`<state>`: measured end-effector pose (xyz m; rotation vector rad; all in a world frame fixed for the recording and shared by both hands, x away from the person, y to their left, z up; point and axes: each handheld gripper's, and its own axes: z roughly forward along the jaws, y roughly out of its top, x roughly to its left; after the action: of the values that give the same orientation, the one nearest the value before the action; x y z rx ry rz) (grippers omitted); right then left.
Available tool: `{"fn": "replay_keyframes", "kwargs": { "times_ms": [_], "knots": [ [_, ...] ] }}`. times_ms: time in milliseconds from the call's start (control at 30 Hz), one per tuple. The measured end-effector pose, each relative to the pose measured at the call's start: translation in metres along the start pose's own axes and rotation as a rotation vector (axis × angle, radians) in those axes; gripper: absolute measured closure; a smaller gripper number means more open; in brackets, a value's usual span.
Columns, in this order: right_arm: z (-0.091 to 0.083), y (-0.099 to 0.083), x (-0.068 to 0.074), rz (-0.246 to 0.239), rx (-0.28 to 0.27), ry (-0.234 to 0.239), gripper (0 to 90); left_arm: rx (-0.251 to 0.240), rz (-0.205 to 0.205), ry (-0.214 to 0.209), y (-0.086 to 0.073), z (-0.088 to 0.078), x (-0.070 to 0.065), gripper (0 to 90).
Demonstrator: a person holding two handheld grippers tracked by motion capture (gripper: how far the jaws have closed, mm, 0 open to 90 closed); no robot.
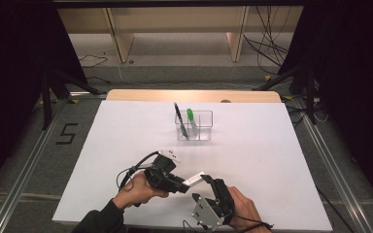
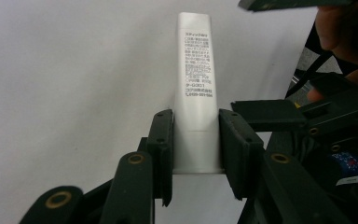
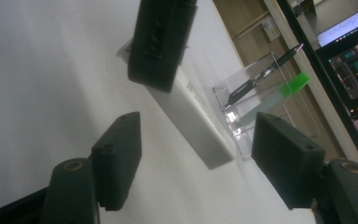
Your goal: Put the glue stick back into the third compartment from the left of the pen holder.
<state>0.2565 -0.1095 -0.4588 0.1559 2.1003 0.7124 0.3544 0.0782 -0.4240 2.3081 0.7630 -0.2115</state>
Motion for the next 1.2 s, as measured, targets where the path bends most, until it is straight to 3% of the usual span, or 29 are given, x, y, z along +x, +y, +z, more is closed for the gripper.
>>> {"fn": "replay_keyframes", "kwargs": {
  "times_ms": [100, 133, 267, 500, 1200],
  "knots": [
    [0.003, 0.001, 0.008, -0.094, 0.027, -0.036, 39.0, 0.014, 0.011, -0.002, 0.003, 0.002, -0.002, 66.9],
    [0.003, 0.001, 0.008, -0.094, 0.027, -0.036, 39.0, 0.022, 0.014, -0.005, 0.004, 0.002, -0.003, 66.9],
    [0.006, 0.001, 0.015, -0.183, 0.054, -0.069, 43.0, 0.040, 0.026, -0.018, 0.006, 0.004, -0.006, 66.9],
    [0.008, 0.002, 0.024, -0.274, 0.068, -0.097, 49.6, 0.058, 0.036, -0.033, 0.005, 0.006, -0.009, 66.9],
    [0.009, 0.001, 0.033, -0.394, 0.045, -0.125, 66.6, 0.090, 0.042, -0.048, 0.005, 0.010, -0.014, 66.8]
  ]
}}
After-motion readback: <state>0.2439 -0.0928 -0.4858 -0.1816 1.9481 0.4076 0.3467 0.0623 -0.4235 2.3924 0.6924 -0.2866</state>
